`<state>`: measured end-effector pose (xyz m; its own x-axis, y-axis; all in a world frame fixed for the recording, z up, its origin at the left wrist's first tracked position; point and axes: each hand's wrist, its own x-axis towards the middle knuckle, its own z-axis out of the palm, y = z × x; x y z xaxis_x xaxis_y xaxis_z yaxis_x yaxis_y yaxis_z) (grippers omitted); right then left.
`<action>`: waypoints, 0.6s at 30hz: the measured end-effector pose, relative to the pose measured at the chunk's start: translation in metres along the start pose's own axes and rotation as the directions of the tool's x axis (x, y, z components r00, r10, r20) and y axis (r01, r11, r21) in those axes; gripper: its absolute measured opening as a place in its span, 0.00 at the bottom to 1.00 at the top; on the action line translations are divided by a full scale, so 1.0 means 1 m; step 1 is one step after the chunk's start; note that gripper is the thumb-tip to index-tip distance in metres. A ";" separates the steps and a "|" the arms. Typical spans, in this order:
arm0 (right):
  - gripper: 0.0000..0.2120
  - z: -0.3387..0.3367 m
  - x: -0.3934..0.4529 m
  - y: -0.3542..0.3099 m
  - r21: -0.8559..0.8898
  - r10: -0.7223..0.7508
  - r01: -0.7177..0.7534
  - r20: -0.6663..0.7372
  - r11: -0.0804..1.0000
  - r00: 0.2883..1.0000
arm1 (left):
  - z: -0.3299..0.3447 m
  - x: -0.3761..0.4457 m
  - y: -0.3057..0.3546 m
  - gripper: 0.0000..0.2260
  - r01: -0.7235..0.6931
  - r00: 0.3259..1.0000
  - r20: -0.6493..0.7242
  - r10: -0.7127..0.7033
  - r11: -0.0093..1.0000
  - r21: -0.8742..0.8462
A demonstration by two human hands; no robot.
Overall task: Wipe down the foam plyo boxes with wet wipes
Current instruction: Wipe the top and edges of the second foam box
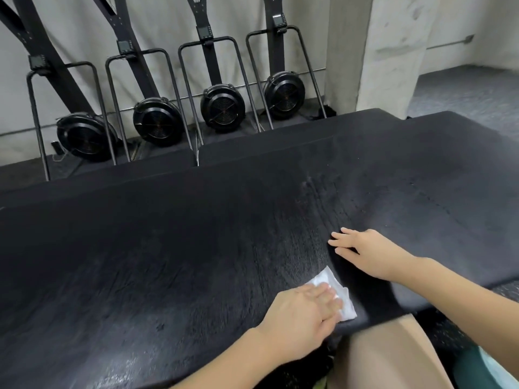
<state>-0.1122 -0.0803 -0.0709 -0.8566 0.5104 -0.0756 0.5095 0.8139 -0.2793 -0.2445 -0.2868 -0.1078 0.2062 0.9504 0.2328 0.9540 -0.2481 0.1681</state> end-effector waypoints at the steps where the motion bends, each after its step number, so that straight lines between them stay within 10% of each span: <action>1: 0.18 0.002 -0.009 -0.006 0.019 -0.018 0.019 -0.024 1.000 1.000 | 0.001 -0.003 0.003 0.15 -0.010 1.000 -0.024 0.011 1.000 0.014; 7: 0.19 0.016 -0.091 -0.065 0.128 -0.303 0.317 -0.112 0.940 0.946 | -0.004 -0.031 0.013 0.37 0.083 0.974 0.208 -0.090 0.996 0.042; 12: 0.47 0.061 -0.108 -0.065 -0.299 -0.187 0.181 0.006 0.937 0.982 | -0.016 -0.045 0.020 0.42 0.146 0.947 0.217 -0.238 0.918 0.368; 18: 0.45 0.056 -0.080 -0.086 -0.347 -0.221 0.128 -0.242 0.929 0.945 | -0.041 -0.035 0.025 0.43 0.223 0.938 0.144 -0.315 0.869 0.442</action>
<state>-0.0923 -0.2067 -0.0942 -0.9021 0.3700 0.2221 0.3919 0.9179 0.0625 -0.2371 -0.3340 -0.0729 -0.0753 0.9968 0.0277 0.9709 0.0797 -0.2258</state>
